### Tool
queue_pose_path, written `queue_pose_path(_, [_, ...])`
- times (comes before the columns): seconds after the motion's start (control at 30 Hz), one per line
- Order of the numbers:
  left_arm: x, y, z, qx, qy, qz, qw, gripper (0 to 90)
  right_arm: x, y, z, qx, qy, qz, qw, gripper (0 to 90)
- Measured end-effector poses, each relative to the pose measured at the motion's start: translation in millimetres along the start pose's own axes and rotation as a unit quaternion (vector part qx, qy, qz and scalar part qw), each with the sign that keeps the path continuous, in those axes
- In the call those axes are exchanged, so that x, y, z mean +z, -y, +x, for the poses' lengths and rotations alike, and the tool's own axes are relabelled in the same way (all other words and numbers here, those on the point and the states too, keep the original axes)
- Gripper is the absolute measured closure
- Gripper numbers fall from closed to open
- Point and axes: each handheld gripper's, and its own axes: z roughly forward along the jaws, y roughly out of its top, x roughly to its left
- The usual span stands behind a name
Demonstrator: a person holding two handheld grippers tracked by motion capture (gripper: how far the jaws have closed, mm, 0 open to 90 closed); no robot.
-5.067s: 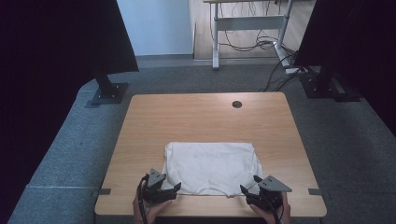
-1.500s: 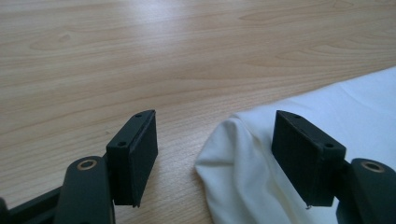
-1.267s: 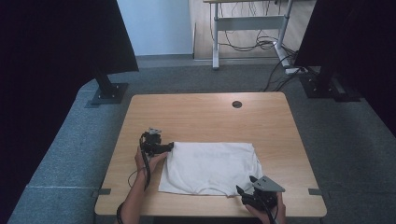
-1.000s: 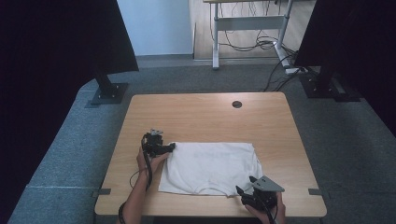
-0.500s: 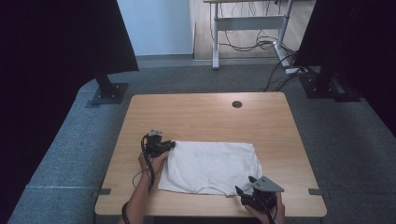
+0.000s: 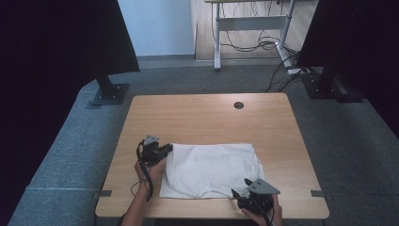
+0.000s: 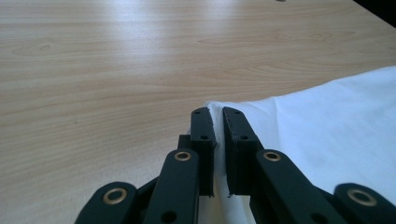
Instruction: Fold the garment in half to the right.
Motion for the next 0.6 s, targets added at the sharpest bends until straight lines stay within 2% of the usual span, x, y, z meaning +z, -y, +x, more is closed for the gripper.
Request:
queue_pose_path(0.23, [2.2, 2.2, 0.0, -0.001, -0.016, 0.011, 0.9998, 82.7, 4.2, -5.1, 3.9, 0.01, -0.01, -0.004, 0.9999, 34.1])
queue_pose_path(0.3, [4.4, 1.6, -1.7, 0.003, -0.024, 0.013, 0.9996, 82.7, 6.1, -9.0, 9.8, 0.023, -0.03, -0.01, 0.9992, 34.6])
queue_pose_path(0.33, [5.3, 1.6, -2.7, 0.009, -0.03, 0.016, 0.9994, 82.6, 7.7, -11.7, 14.4, 0.025, -0.042, -0.014, 0.9987, 34.8])
queue_pose_path(0.4, [7.2, 1.8, -5.8, 0.017, -0.043, 0.02, 0.9987, 82.7, 13.2, -17.6, 27.0, 0.014, -0.058, -0.013, 0.9981, 34.9])
queue_pose_path(0.5, [7.8, 1.6, -8.3, 0.021, -0.052, 0.023, 0.9981, 82.7, 26.3, -24.8, 46.4, -0.002, -0.083, -0.006, 0.9965, 35.2])
queue_pose_path(0.6, [8.2, 1.4, -9.8, 0.027, -0.058, 0.027, 0.9976, 82.7, 37.3, -31.1, 61.1, -0.002, -0.111, 0.001, 0.9938, 35.2])
